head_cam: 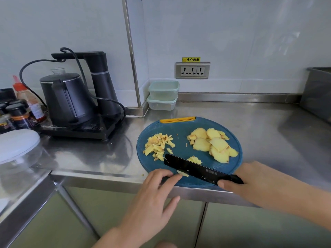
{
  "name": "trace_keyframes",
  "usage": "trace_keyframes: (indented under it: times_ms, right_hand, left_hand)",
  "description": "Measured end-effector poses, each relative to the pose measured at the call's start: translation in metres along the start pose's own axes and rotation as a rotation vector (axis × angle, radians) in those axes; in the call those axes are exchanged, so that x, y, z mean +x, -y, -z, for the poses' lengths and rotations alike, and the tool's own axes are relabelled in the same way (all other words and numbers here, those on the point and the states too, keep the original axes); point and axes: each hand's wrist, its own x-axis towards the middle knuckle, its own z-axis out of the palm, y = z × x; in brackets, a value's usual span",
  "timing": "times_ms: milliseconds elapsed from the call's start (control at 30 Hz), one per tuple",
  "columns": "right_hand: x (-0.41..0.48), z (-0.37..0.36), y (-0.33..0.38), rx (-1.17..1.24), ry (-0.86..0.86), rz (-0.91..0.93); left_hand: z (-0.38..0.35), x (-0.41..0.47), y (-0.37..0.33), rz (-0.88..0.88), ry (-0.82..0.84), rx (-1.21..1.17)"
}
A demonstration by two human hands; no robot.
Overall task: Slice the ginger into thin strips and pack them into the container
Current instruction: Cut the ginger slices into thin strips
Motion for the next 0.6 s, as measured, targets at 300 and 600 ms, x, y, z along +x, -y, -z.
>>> trace_keyframes:
  times_ms: [300, 600]
  right_hand:
    - [0.0044, -0.0045, 0.0002, 0.066, 0.007, 0.004]
    - [0.0047, -0.0019, 0.0002, 0.056, 0.031, 0.007]
  left_hand:
    - [-0.0021, -0.0006, 0.0028, -0.031, 0.006, 0.102]
    - [-0.0019, 0.0022, 0.0019, -0.042, -0.03, 0.138]
